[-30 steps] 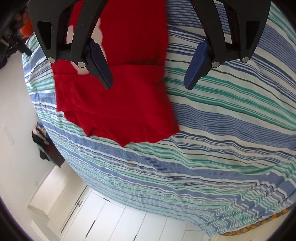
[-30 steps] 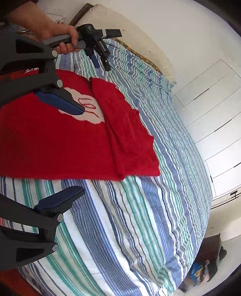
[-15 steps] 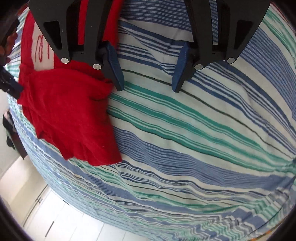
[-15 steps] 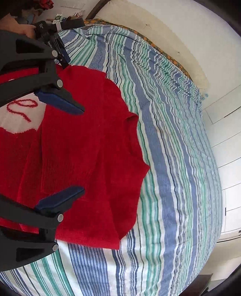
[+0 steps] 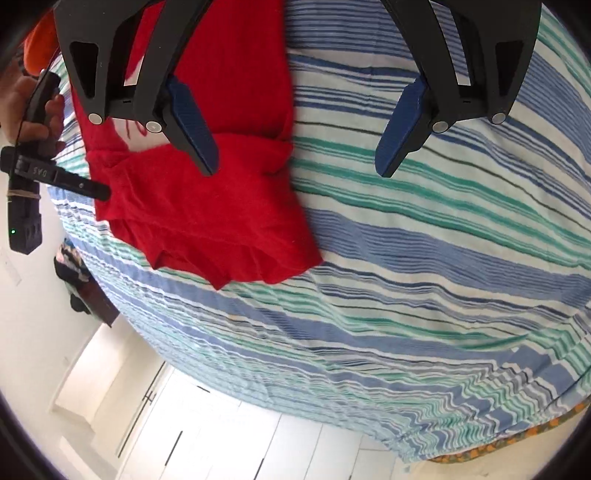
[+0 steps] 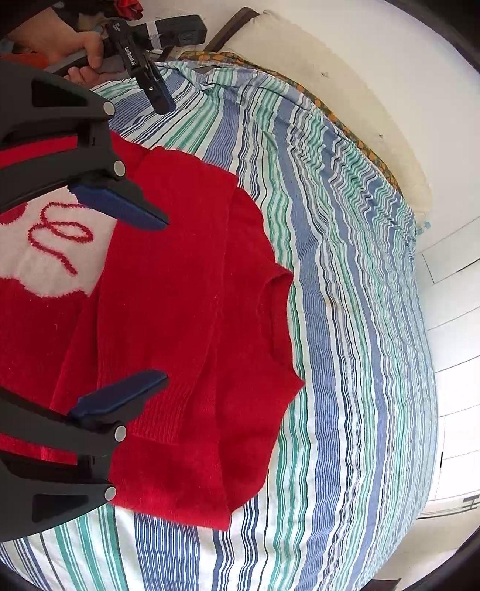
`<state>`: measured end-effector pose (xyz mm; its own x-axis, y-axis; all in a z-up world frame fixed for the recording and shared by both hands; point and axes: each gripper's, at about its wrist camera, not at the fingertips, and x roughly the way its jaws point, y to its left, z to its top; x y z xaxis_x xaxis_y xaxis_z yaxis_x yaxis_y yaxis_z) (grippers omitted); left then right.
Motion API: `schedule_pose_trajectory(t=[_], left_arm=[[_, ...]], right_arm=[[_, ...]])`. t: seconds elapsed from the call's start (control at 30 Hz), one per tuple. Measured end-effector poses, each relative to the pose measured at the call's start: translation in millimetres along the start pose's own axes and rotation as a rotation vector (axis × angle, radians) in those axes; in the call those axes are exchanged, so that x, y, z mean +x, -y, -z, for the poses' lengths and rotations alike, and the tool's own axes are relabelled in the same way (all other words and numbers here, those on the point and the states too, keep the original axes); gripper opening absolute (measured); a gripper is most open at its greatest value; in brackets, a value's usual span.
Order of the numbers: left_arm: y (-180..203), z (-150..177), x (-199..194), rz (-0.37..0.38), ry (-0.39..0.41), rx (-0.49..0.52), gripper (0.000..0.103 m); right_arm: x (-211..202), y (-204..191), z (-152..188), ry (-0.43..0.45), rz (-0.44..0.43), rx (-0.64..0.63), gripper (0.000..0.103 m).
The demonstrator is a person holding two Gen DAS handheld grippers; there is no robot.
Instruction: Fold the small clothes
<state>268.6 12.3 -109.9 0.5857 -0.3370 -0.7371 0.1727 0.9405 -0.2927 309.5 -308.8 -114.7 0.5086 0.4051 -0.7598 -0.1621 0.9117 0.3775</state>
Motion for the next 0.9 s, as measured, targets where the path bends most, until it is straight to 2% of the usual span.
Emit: schedule_pose_trajectory(t=[0.03,0.1,0.13,0.17,0.2,0.23,0.27,0.3,0.33,0.4,0.47,0.5,0.53,0.57,0.67,0.7,0.8,0.87,0.9], left_arm=[[10.7,-2.9,7.3,0.028,0.004,0.028,0.083],[25.3,-3.4,29.8,0.074,-0.052,0.075,0.067],[26.5,-1.5,46.7,0.059,-0.116,0.08,0.053],[22.9,2.9,64.5,0.009,-0.184,0.08,0.042],[14.9,8.1,78.5,-0.045,-0.238,0.071,0.04],[3.8,13.0,84.6,-0.038,-0.256,0.041,0.04],[-6.3,16.3,81.6,0.008,-0.237,0.004,0.04],[-12.6,17.0,75.9,0.021,-0.227,-0.02,0.04],[-16.2,17.3,69.6,0.025,-0.226,-0.033,0.041],[-19.9,18.3,52.6,0.026,-0.214,-0.041,0.053],[-23.0,22.3,29.4,-0.03,-0.158,-0.018,0.079],[-25.9,23.9,17.9,-0.059,-0.118,-0.004,0.083],[-31.4,25.6,7.6,-0.093,-0.081,0.006,0.092],[-39.5,25.8,0.1,-0.132,-0.049,0.008,0.097],[-71.9,12.8,-7.5,-0.224,0.0,-0.023,0.097],[-81.8,5.1,-4.9,-0.251,0.004,-0.04,0.097],[-105.6,-16.0,8.6,-0.283,0.036,-0.061,0.098],[-120.9,-21.9,30.4,-0.289,0.007,-0.048,0.103],[-129.8,-19.9,47.0,-0.284,-0.038,-0.041,0.102]], right_arm=[[12.0,0.7,2.5,-0.031,-0.005,0.011,0.077],[40.4,11.9,13.4,-0.122,-0.022,0.085,0.077],[51.0,19.2,20.5,-0.156,-0.015,0.122,0.074],[49.1,21.6,25.3,-0.137,0.001,0.13,0.069],[44.2,21.3,24.8,-0.119,0.001,0.134,0.069],[38.3,20.0,24.3,-0.113,-0.003,0.137,0.069],[31.8,18.0,23.6,-0.115,-0.002,0.125,0.069],[26.1,15.8,24.5,-0.123,0.005,0.094,0.069],[20.2,14.8,27.1,-0.142,0.035,0.047,0.069],[2.8,15.8,37.1,-0.146,0.116,-0.036,0.069],[-22.4,19.7,53.1,-0.108,0.131,-0.076,0.069],[-37.6,22.4,63.4,-0.076,0.14,-0.085,0.069],[-52.7,25.0,74.0,-0.039,0.156,-0.093,0.069],[-68.5,29.4,86.0,0.003,0.18,-0.098,0.072],[-106.8,46.0,121.4,0.112,0.29,-0.062,0.08],[-115.8,52.3,132.2,0.137,0.325,-0.04,0.08],[-131.2,67.1,157.4,0.162,0.426,0.015,0.08],[-130.5,74.9,167.9,0.155,0.466,0.066,0.08],[-128.1,78.8,171.0,0.151,0.478,0.091,0.08]])
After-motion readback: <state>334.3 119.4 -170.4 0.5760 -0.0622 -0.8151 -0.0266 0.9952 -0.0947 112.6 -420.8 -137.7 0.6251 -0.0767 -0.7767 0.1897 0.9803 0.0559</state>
